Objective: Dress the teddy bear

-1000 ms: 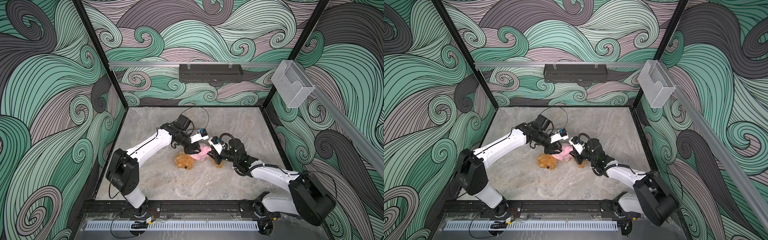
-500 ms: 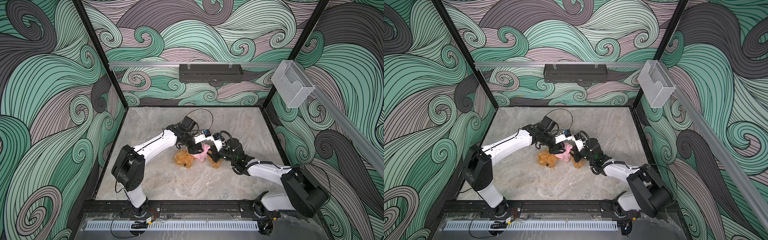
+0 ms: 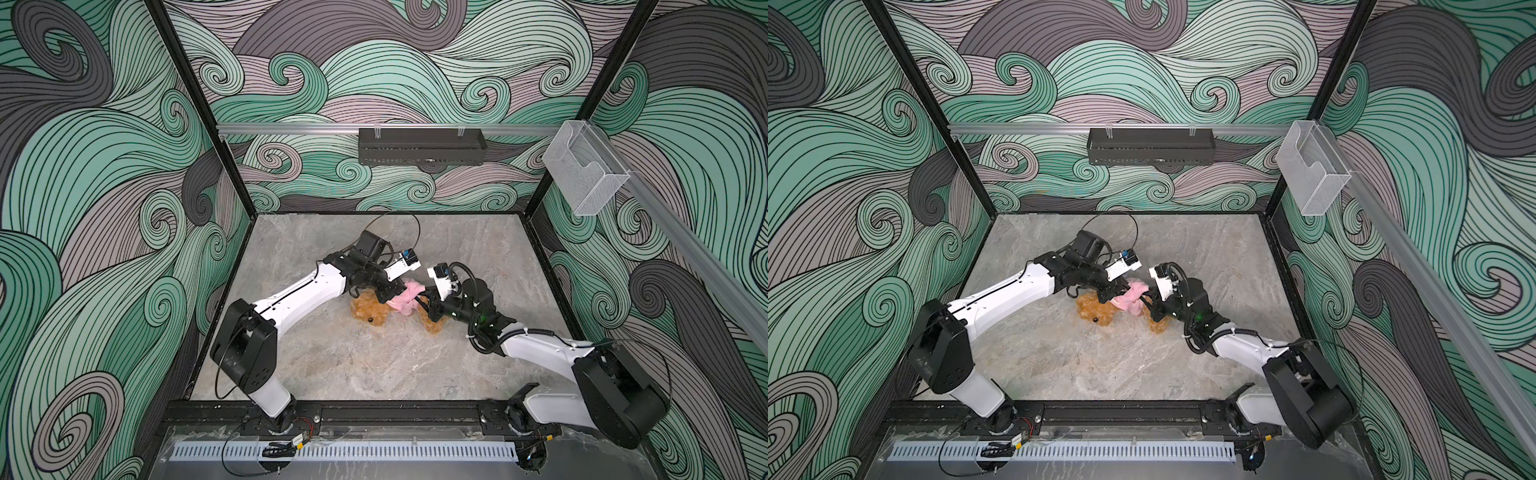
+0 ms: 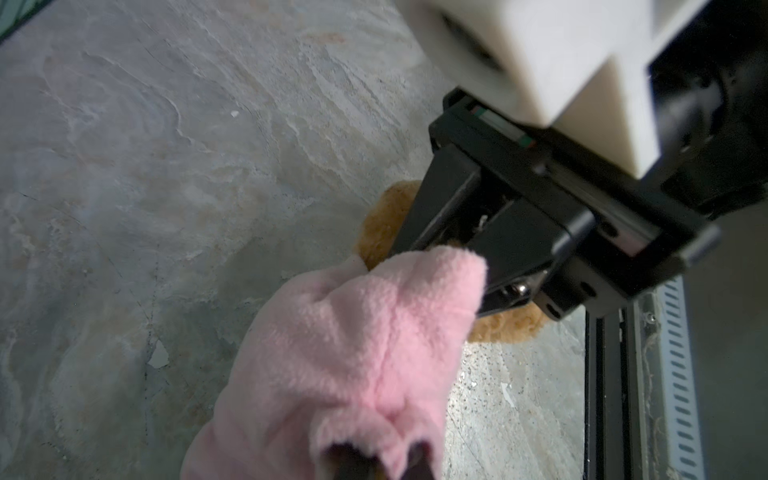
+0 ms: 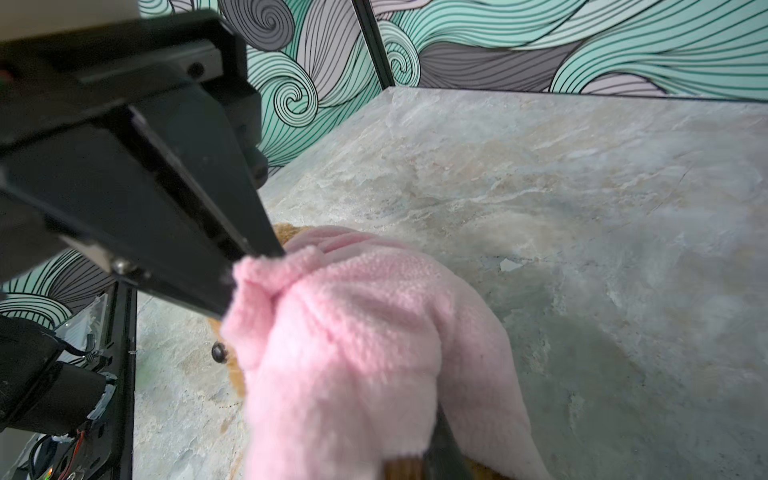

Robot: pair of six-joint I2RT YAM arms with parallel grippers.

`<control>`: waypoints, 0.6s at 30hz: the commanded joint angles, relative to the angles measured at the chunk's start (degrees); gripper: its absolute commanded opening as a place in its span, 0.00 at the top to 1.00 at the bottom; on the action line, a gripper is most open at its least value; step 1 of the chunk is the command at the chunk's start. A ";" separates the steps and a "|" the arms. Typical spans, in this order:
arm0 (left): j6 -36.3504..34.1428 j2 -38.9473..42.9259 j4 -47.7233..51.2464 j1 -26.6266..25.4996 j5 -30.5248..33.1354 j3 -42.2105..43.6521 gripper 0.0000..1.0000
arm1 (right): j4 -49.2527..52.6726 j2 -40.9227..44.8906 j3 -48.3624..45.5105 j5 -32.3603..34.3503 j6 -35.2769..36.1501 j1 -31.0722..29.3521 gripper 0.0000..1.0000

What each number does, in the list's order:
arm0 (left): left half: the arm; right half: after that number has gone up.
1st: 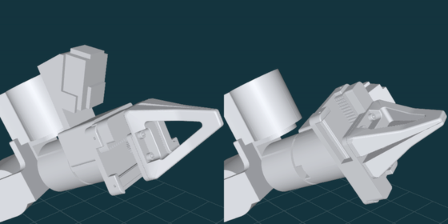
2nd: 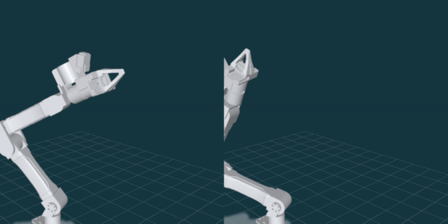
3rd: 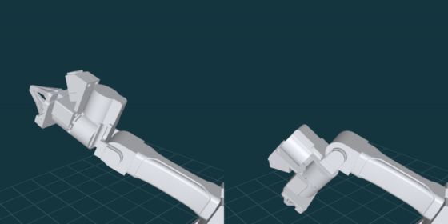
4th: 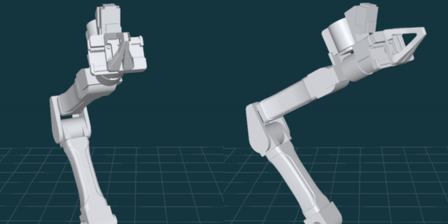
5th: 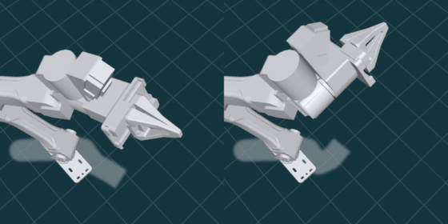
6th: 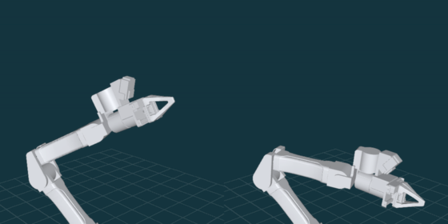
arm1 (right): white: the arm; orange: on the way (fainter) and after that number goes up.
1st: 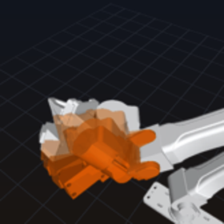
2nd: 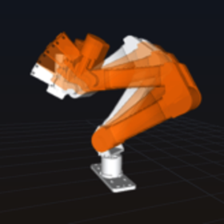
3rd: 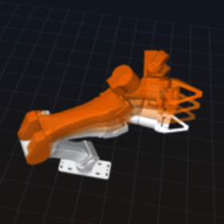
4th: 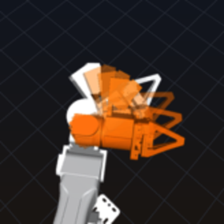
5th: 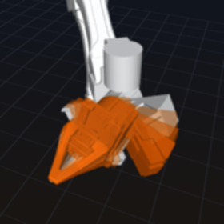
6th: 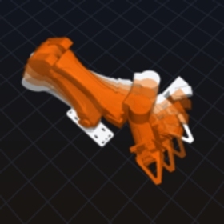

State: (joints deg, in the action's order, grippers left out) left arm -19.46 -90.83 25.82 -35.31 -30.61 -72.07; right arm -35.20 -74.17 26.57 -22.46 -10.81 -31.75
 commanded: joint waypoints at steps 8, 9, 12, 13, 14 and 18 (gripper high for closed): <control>19.24 11.12 -22.54 4.86 -1.89 10.37 1.00 | -5.91 1.59 -3.97 5.19 0.92 1.78 0.87; 20.26 11.56 -23.63 5.14 -1.61 11.01 1.00 | -6.57 1.39 -4.30 5.40 0.60 1.86 0.87; 23.66 12.62 -26.71 6.80 -1.00 13.43 1.00 | -7.79 0.62 -4.59 6.12 -0.06 2.08 0.87; 25.26 12.94 -27.81 7.73 -0.85 14.28 1.00 | -8.12 0.37 -4.64 6.23 -0.24 2.20 0.87; 26.90 13.15 -28.94 8.44 -0.85 14.98 1.00 | -8.40 0.18 -4.68 6.41 -0.34 2.26 0.87; 31.86 13.75 -30.75 10.16 2.22 16.78 1.00 | -9.92 -0.78 -4.52 5.94 -0.69 2.32 0.87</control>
State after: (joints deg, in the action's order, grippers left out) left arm 6.76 -79.66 0.03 -28.29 -33.47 -54.87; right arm -45.12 -74.13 23.09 -20.86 -10.37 -31.09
